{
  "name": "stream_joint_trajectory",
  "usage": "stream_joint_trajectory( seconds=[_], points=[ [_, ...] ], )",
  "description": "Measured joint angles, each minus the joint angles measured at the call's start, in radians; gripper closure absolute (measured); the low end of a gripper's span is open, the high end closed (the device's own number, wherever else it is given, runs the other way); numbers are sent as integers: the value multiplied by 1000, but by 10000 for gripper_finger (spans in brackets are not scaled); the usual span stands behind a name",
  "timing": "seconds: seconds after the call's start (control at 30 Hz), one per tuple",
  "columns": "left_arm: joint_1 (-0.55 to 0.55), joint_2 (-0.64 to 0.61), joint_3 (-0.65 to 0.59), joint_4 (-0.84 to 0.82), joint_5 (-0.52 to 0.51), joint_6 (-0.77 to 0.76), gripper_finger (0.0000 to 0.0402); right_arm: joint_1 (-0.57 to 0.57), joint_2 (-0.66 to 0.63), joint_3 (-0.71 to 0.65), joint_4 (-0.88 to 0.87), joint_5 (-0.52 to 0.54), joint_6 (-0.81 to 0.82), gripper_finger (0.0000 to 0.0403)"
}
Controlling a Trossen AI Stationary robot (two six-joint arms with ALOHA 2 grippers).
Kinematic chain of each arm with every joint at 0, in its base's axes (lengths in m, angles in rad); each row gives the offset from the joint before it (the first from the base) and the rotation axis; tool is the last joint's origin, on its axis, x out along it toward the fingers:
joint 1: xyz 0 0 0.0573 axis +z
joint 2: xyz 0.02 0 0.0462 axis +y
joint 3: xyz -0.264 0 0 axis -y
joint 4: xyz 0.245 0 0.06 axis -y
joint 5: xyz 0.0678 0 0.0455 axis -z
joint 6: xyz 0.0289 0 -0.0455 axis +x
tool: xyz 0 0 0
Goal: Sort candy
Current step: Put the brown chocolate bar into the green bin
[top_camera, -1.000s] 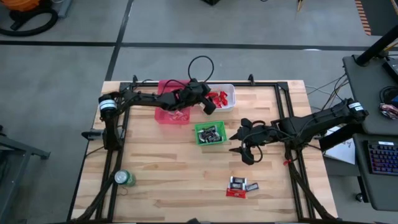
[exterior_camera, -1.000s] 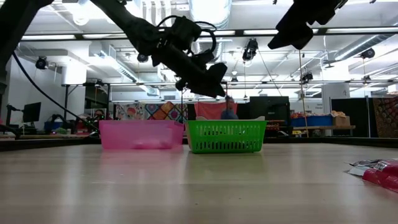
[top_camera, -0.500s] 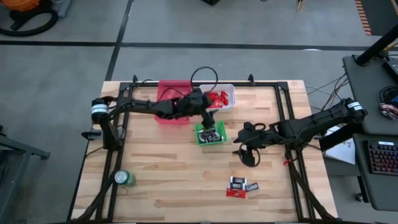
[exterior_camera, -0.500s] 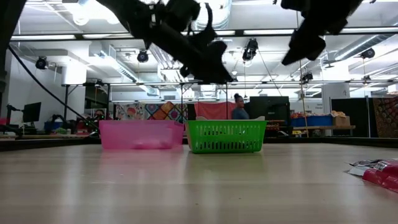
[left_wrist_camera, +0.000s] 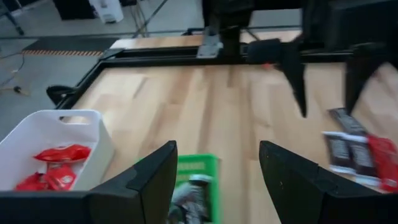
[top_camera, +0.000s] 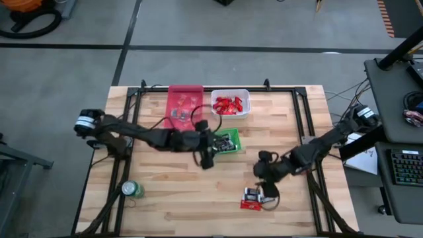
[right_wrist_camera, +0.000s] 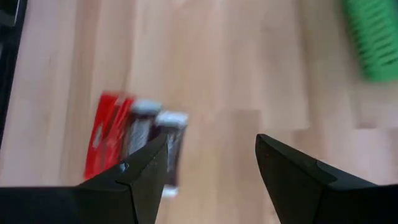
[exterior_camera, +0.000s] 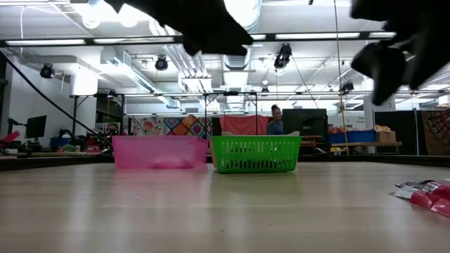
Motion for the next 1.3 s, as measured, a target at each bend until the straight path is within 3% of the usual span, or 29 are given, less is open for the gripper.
stream_joint_trajectory(
  seconds=[0.2,0.37,0.67,1.03,1.3],
  points=[
    [-138,-51,-34,0,-115,-25,192,146,80,0,2,45,84,170],
    [-222,-67,-29,6,-153,-26,192,289,157,-16,24,116,172,170],
    [-267,-67,-28,36,-210,-60,192,497,214,-87,137,315,340,170],
    [-266,-67,-28,107,-210,-66,192,535,252,-289,481,422,323,171],
    [-266,-67,-28,113,-210,-68,192,532,253,-401,687,492,237,209]
  ],
)
